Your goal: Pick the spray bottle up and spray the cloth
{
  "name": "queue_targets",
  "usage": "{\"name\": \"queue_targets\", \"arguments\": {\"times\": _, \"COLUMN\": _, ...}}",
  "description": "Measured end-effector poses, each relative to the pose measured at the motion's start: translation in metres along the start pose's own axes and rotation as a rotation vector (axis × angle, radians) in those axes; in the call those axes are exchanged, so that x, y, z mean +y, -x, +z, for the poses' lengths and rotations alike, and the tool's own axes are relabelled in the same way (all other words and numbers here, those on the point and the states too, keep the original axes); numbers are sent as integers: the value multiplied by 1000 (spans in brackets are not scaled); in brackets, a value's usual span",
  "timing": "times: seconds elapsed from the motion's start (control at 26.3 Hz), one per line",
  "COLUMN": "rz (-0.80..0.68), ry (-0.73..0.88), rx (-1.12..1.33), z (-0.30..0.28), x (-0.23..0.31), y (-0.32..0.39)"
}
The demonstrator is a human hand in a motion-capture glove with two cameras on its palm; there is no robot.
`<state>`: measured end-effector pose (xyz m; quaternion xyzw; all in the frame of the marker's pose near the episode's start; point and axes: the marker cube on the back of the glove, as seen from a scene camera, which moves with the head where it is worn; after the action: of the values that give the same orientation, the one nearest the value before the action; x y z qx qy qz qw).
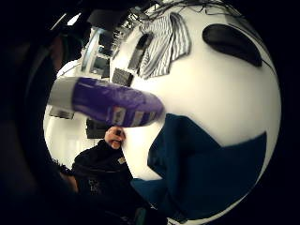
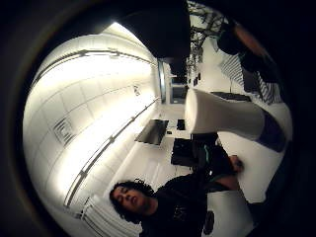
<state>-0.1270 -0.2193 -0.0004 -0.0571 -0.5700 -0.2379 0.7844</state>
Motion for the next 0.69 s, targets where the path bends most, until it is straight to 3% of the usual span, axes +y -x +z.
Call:
{"name": "queue_targets", "arguments": {"times": 0.3, "rz": -214, "ry": -73, "rx": -174, "z": -52, "x": 61, "y": 49}}
{"name": "queue_targets", "arguments": {"times": 0.69, "rz": -349, "ry": 73, "rx": -119, "z": -62, "x": 109, "y": 93}}
